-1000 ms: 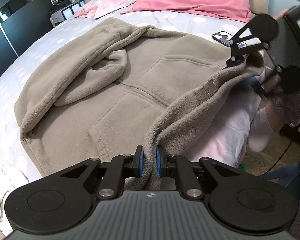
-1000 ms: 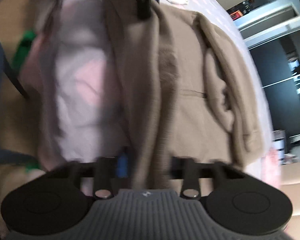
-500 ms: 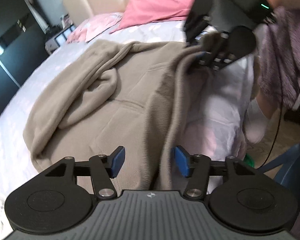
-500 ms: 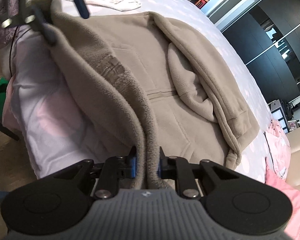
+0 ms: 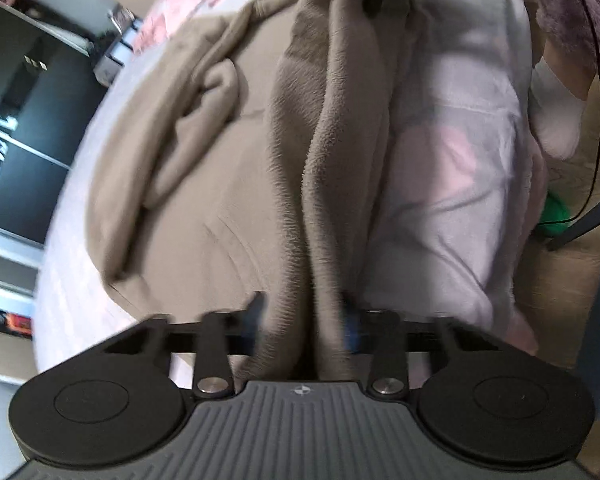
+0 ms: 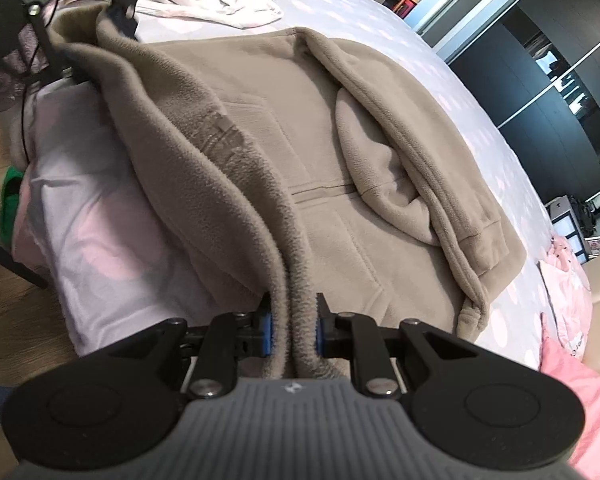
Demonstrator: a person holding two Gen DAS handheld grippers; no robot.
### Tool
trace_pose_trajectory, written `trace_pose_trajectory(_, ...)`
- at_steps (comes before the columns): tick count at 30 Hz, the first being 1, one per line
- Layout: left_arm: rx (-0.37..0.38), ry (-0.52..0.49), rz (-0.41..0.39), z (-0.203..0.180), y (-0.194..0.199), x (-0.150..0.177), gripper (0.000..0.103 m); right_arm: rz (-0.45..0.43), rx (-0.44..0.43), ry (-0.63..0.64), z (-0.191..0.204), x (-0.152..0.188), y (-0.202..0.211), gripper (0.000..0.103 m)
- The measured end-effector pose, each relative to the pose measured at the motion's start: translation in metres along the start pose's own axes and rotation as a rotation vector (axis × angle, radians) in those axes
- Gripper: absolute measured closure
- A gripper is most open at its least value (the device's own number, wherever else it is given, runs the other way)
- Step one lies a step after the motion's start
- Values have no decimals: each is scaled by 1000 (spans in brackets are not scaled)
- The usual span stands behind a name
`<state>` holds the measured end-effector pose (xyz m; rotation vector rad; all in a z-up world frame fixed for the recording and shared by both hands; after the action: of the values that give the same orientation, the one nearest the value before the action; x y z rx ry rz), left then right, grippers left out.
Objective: Fold clothes
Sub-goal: 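Lift the hoodie edge with both tools and fold it across the body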
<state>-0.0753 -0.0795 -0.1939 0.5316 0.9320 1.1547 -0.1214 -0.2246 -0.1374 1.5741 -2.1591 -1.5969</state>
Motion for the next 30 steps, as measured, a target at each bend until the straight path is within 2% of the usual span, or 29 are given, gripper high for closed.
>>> trace_pose_trajectory(1,6,16,-1,3,0,0,84,3,-1,8,2,2,1,81)
trace_pose_trajectory(3,16,57,-1,10,0,-1,85,11,-6,20,5,6,4,76)
trace_pose_trajectory(5,29,93,1,14,-1,-1,86,23,-10,34,8,11,6,63)
trace_pose_trajectory(9,42,122,3,16,-1,0,86,66,-19,70,16,20,10,61)
trace_pose_trajectory(11,44,129,4,17,-1,-1,86,98,-10,142,25,26,12,55)
trace_pose_trajectory(14,49,132,5,17,-1,-2,86,146,-9,255,37,40,14,54)
trace_pose_trajectory(20,54,113,10,10,0,1,82,228,-25,291,43,63,11,56)
trace_pose_trajectory(25,59,57,66,0,-4,14,65,259,-27,280,43,77,10,60)
trace_pose_trajectory(30,47,23,73,-4,-1,19,70,274,-22,284,42,85,14,60)
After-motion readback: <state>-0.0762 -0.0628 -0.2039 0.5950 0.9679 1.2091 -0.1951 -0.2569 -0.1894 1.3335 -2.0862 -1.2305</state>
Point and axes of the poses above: each gripper's, at about its wrist camera, not at the fingertips, and y roughly against the way its jaws point, z to its left, x to its underside, the point moved 8 cm from there along -y, roughly the way its jaws point, and after that the axes turned 5 degrees about -z, right-handed, at the moved point
